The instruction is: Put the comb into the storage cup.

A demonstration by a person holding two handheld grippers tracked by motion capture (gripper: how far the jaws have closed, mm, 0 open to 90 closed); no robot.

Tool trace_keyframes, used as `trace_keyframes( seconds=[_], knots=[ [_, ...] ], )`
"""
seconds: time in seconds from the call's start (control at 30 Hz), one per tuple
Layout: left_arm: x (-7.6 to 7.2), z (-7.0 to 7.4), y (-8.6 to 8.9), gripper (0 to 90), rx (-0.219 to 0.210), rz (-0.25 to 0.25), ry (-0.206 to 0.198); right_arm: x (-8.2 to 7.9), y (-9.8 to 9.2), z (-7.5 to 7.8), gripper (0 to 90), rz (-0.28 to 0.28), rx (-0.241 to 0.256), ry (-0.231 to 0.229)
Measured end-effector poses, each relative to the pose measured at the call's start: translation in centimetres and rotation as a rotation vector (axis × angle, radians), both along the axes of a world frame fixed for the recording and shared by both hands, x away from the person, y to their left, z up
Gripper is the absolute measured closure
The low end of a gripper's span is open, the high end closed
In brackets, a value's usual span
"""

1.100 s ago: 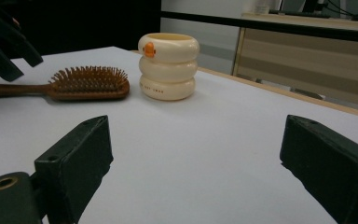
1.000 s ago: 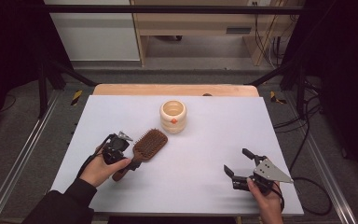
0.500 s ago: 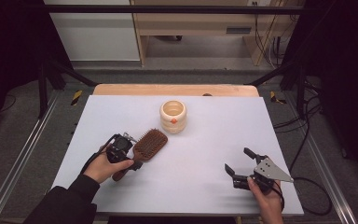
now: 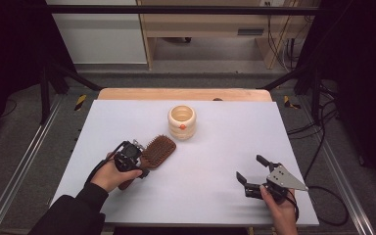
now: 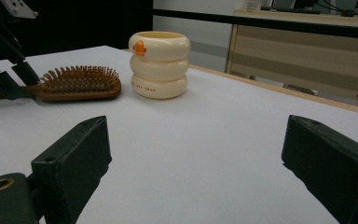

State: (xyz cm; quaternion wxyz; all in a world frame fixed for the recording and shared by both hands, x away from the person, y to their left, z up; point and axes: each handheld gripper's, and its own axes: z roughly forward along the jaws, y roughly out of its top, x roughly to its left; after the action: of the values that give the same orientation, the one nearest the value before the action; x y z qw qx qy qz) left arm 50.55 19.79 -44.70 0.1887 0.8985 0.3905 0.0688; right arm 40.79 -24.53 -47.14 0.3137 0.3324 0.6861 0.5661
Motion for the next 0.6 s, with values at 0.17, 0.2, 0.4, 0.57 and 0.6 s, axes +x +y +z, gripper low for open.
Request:
trace_keyframes(
  seconds=[0.17,0.2,0.4,0.57,0.6],
  knots=[
    [-0.09,-0.11,-0.28,48.3,0.02,-0.02,0.019,-0.03,-0.04,0.01,7.9,0.001,0.006,0.003],
    [-0.09,-0.13,-0.34,49.1,0.028,-0.026,0.018,-0.02,-0.06,0.01,7.9,0.002,0.007,0.003],
    [0.03,-0.18,-0.5,55.5,0.039,-0.027,0.014,0.02,0.03,-0.03,8.0,0.005,0.007,0.005],
    [0.02,-0.23,-0.53,58.0,0.05,-0.026,-0.002,0.05,0.06,-0.05,7.9,0.012,0.014,0.01],
    [-0.02,-0.24,-0.53,58.3,0.051,-0.027,-0.004,0.06,0.05,-0.05,7.9,0.011,0.013,0.011]
  ],
)
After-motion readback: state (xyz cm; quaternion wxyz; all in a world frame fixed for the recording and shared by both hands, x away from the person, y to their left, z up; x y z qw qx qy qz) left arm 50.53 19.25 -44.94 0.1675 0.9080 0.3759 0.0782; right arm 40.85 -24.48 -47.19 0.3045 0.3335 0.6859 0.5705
